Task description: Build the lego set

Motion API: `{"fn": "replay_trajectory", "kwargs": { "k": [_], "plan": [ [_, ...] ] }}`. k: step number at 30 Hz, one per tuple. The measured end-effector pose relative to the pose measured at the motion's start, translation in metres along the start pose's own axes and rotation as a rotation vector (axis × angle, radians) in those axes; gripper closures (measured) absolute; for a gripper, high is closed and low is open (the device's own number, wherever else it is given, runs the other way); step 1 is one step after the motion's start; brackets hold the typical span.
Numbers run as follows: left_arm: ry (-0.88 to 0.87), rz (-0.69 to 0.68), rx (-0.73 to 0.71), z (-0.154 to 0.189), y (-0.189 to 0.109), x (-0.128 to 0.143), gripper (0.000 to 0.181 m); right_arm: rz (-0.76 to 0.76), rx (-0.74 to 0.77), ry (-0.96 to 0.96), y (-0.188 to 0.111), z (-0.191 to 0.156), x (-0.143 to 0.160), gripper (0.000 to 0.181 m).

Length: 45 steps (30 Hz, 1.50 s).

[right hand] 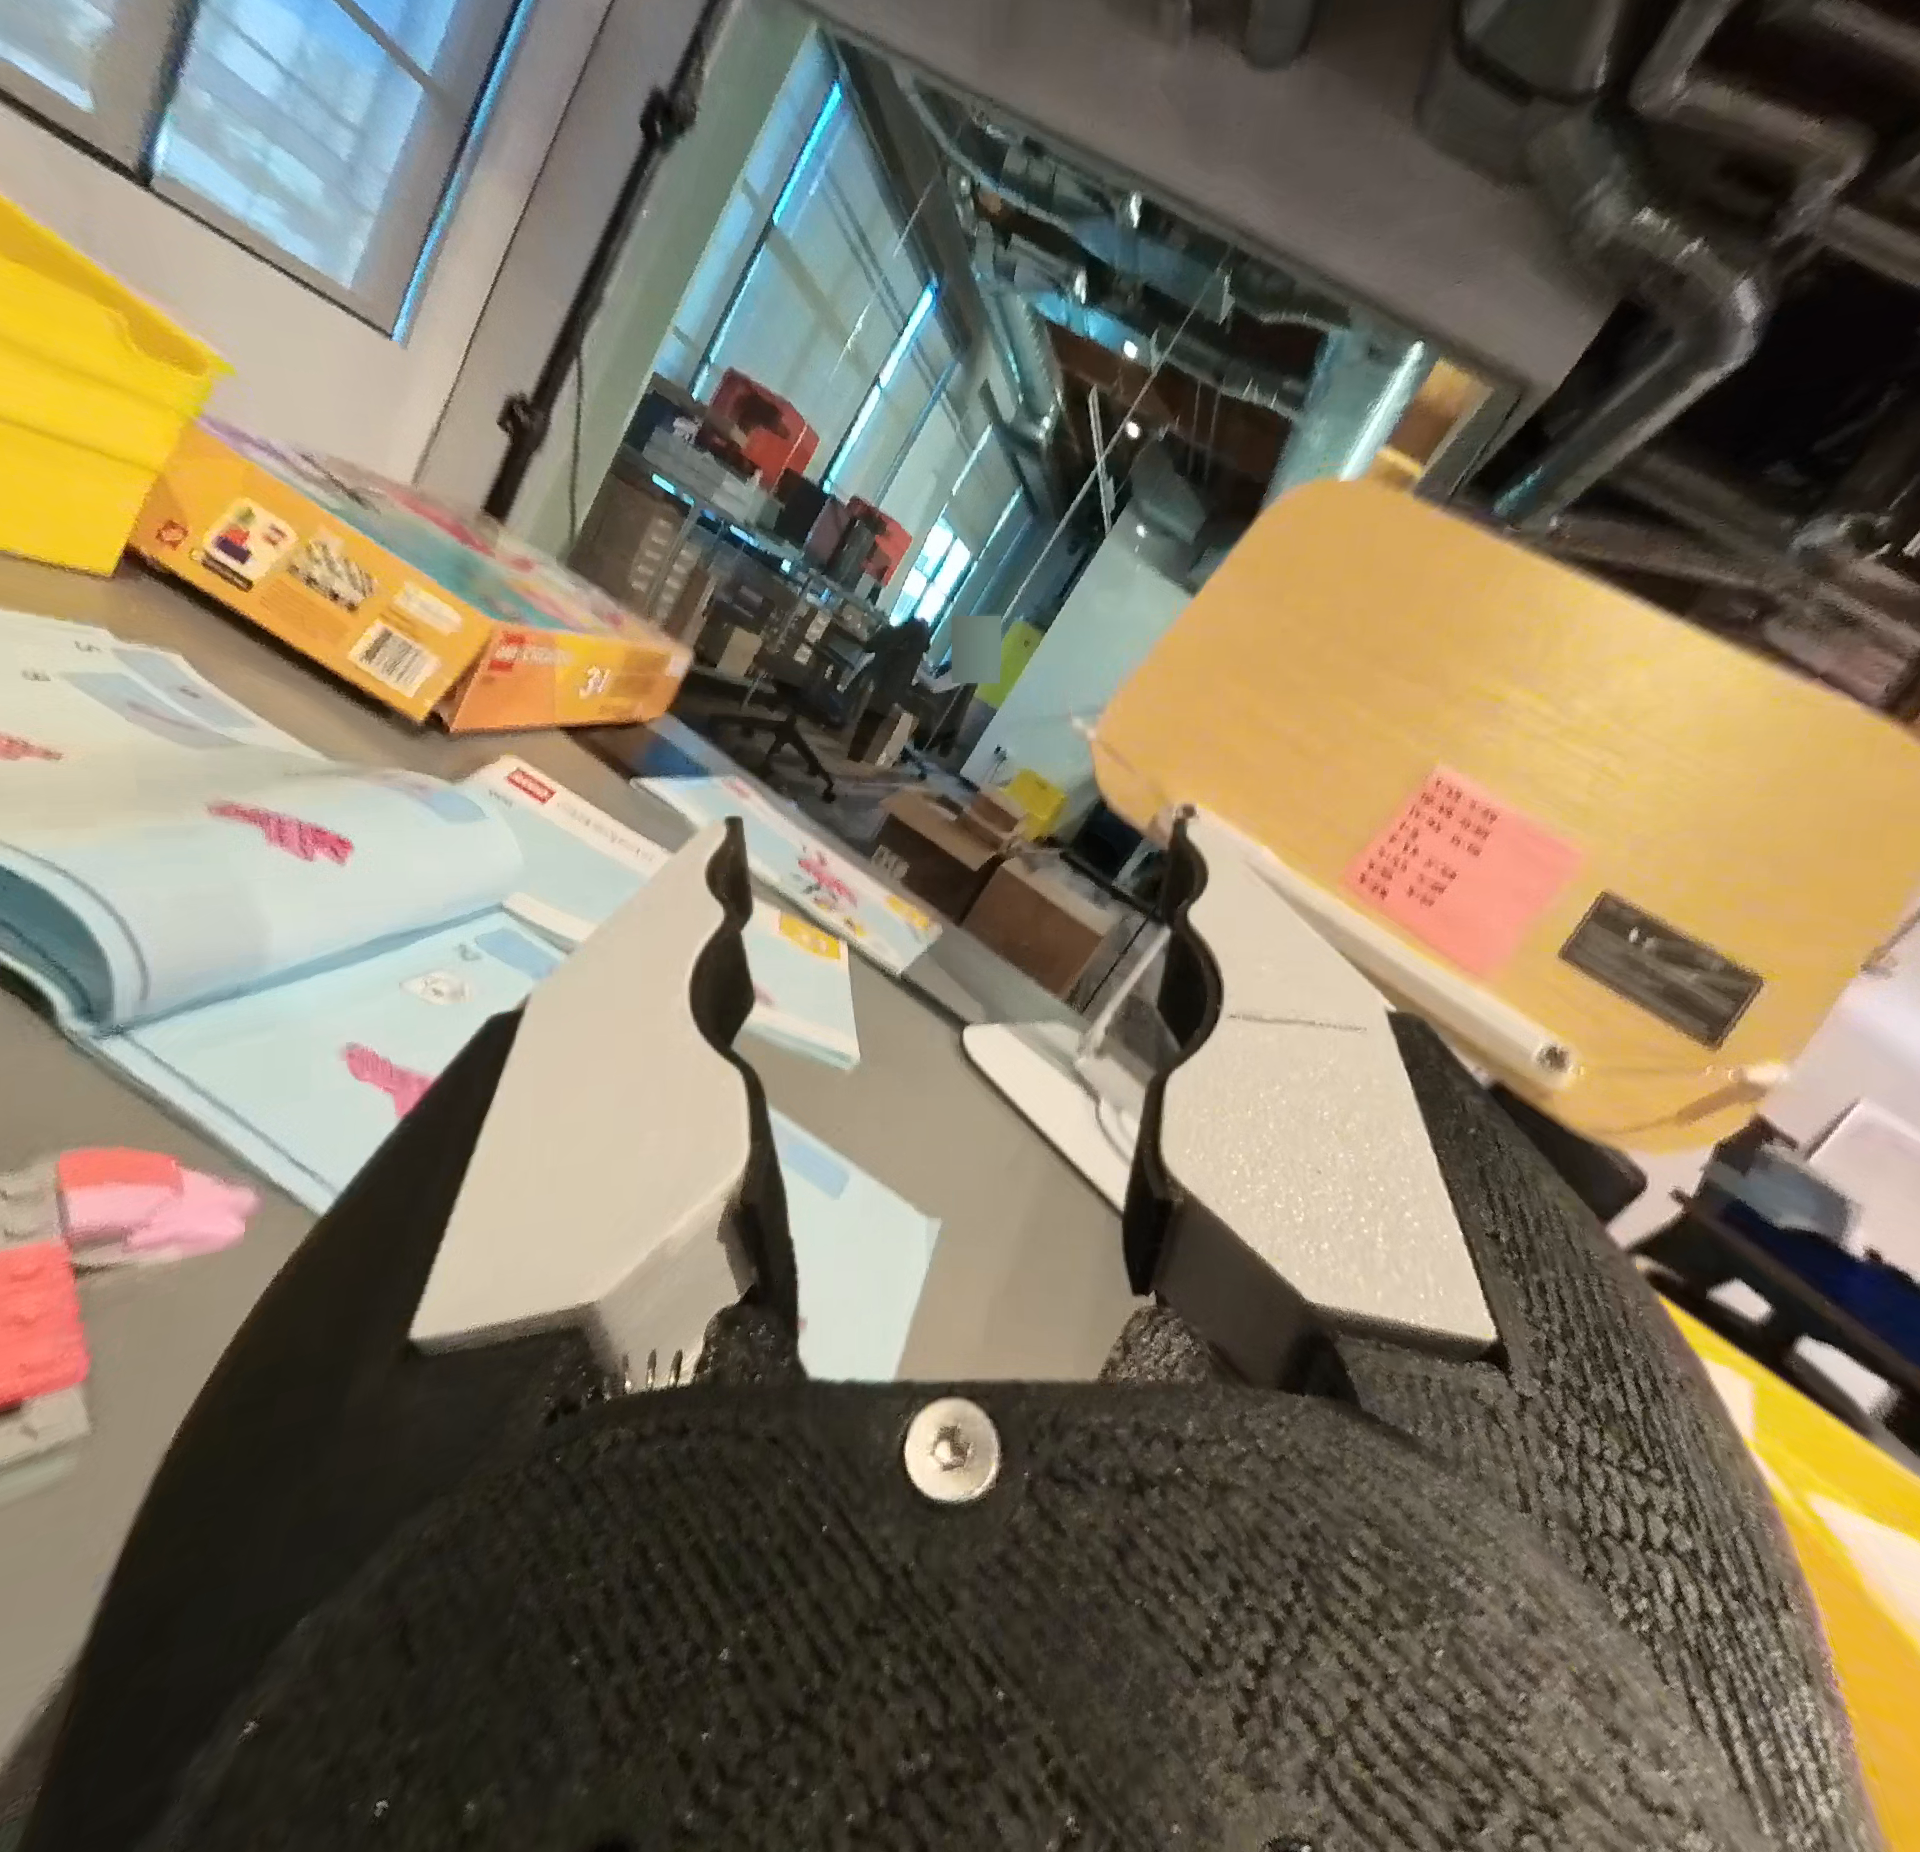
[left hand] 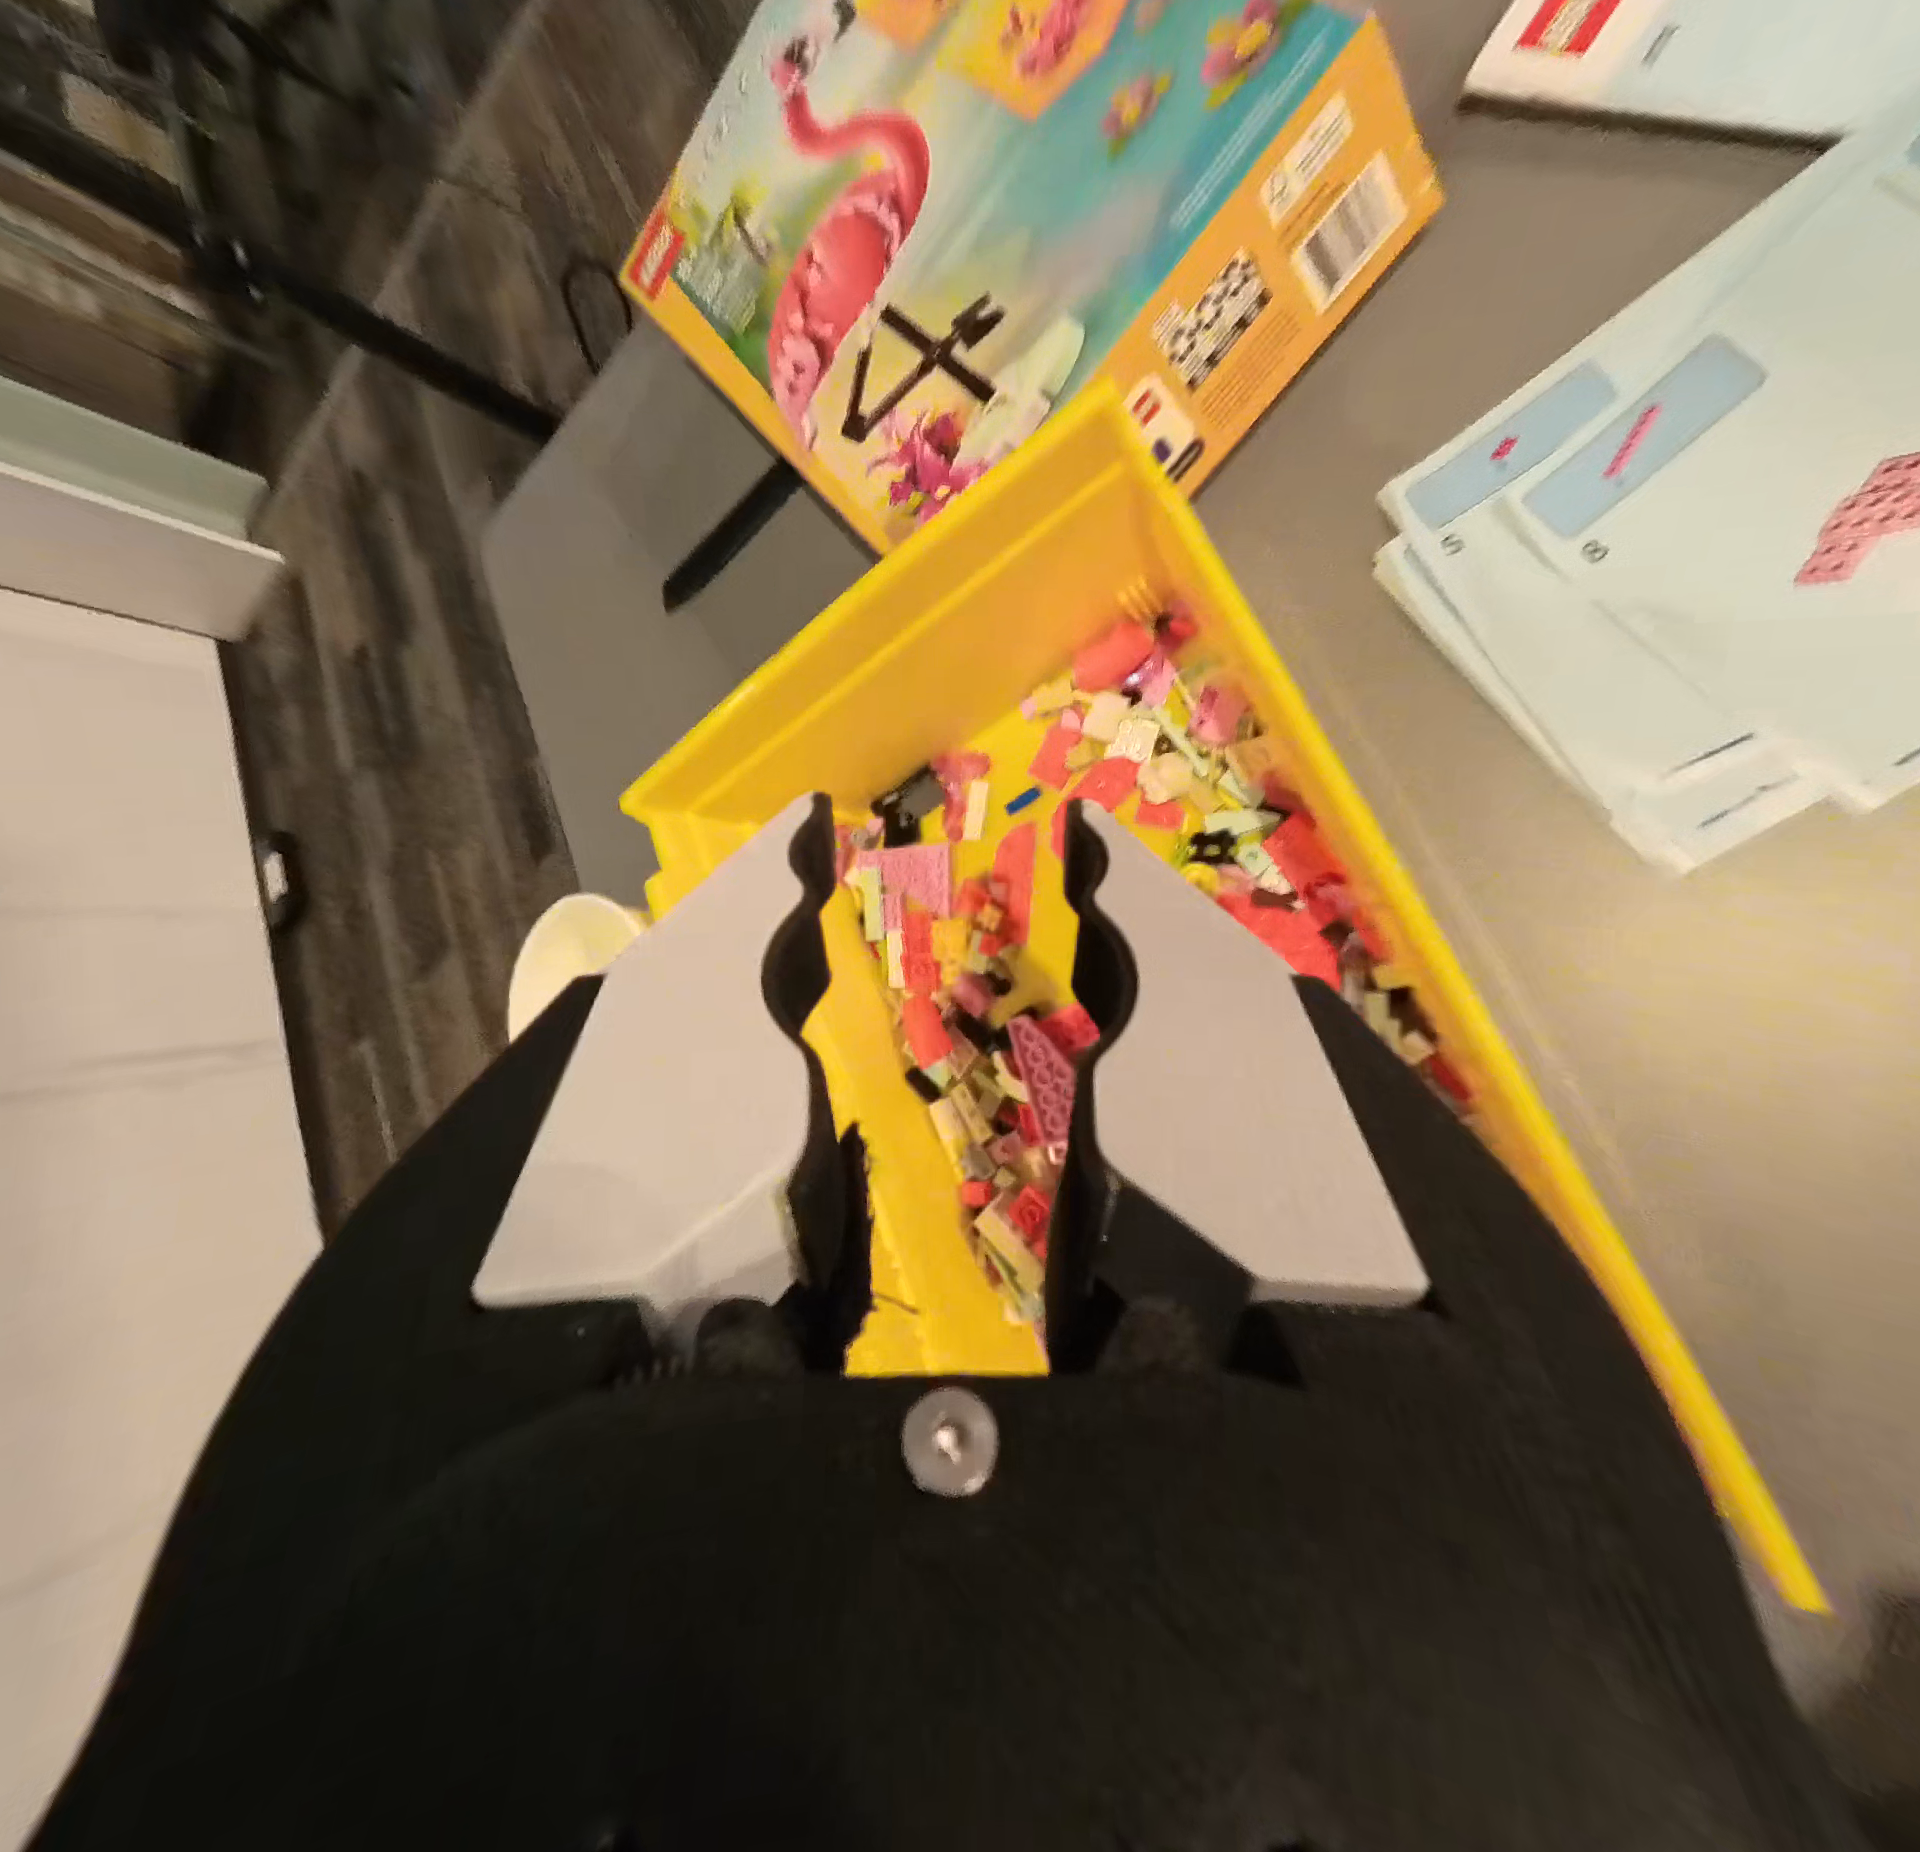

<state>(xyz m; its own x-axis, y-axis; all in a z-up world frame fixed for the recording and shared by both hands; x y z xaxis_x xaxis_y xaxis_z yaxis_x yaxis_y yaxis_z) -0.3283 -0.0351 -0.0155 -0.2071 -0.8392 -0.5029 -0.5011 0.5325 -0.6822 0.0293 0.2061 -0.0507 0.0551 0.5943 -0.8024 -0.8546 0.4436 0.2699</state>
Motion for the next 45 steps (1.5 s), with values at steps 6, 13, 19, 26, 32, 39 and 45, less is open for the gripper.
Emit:
{"fn": "replay_trajectory", "kwargs": {
  "k": [6, 13, 19, 26, 32, 39, 45],
  "plan": [
    [0.048, 0.059, -0.057, 0.04, -0.022, -0.026, 0.138, 0.1, -0.042, -0.015, 0.0, -0.017, -0.044, 0.103],
    [-0.028, 0.074, -0.071, 0.07, -0.045, -0.038, 0.138, 0.125, -0.162, 0.052, -0.007, -0.051, -0.047, 0.103],
    [-0.125, 0.076, -0.066, 0.099, -0.039, -0.042, 0.139, 0.155, -0.189, 0.115, -0.012, -0.052, -0.055, 0.103],
    [-0.196, 0.236, 0.049, 0.143, -0.024, -0.073, 0.131, 0.161, -0.194, 0.169, -0.014, -0.05, -0.062, 0.103],
    [-0.132, 0.546, 0.222, 0.201, -0.01, -0.116, 0.112, 0.074, -0.223, 0.231, -0.011, -0.054, -0.05, 0.113],
    [-0.111, 0.601, 0.217, 0.218, -0.007, -0.104, 0.128, -0.163, -0.364, 0.351, -0.017, -0.076, -0.041, 0.15],
    [0.073, 0.514, 0.169, 0.241, 0.013, -0.092, 0.166, -0.368, -0.401, 0.216, -0.022, -0.094, -0.012, 0.18]
  ]
}}
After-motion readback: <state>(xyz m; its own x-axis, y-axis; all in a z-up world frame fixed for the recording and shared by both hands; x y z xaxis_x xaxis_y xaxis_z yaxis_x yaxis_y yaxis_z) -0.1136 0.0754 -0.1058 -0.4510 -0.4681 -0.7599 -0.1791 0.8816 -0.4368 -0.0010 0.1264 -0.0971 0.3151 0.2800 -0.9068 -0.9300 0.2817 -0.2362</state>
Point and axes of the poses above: each gripper's, where its closed fingertips meet, y out along the fingers, x out of its underside, z = x × y across the jaws, the point moved 2 cm from there along -y, back along the fingers
